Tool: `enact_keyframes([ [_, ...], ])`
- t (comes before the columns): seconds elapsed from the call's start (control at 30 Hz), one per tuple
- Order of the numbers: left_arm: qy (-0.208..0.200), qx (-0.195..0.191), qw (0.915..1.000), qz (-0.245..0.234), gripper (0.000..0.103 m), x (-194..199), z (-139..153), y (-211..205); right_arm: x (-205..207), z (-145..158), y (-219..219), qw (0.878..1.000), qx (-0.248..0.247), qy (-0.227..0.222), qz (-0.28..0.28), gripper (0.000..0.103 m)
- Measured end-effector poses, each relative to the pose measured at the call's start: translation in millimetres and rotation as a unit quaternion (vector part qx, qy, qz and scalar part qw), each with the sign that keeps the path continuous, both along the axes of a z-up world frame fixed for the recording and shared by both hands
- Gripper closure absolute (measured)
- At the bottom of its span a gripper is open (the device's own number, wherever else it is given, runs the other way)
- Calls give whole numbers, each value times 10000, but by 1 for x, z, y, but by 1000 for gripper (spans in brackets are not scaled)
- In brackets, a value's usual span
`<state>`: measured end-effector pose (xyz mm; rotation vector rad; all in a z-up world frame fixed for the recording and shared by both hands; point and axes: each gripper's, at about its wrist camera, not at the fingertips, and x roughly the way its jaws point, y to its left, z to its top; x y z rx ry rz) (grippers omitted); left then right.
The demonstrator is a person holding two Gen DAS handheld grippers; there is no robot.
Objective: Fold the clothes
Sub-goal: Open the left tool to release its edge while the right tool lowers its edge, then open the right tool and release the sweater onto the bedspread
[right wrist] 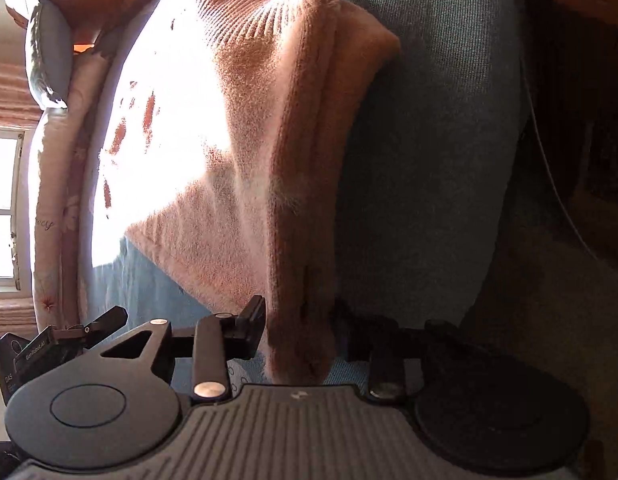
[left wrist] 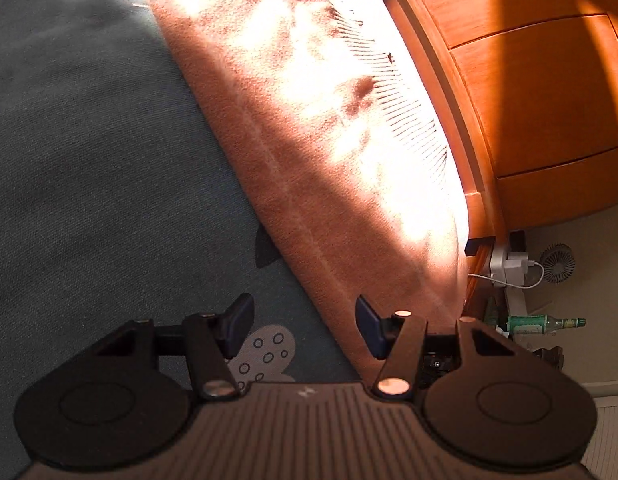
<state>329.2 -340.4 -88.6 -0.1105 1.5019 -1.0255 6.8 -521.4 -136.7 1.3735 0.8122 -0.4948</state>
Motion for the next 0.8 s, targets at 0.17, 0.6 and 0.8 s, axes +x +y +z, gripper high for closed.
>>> enact_keyframes([
  [0.17,-1425,-30,9822,-1222,47,-26,34,-24,-20,31,2,9994,-199,-45,-283,40],
  [0.6,-4527,-582,8177,-3509,29,-212,58,-153,-100,42,-75,9885,-756,-39,-1306,28],
  [0.8,-5334,-369,7335,-4197,24,-277,40,-208,-144,45,-105,9898,-783,24,-1193,23],
])
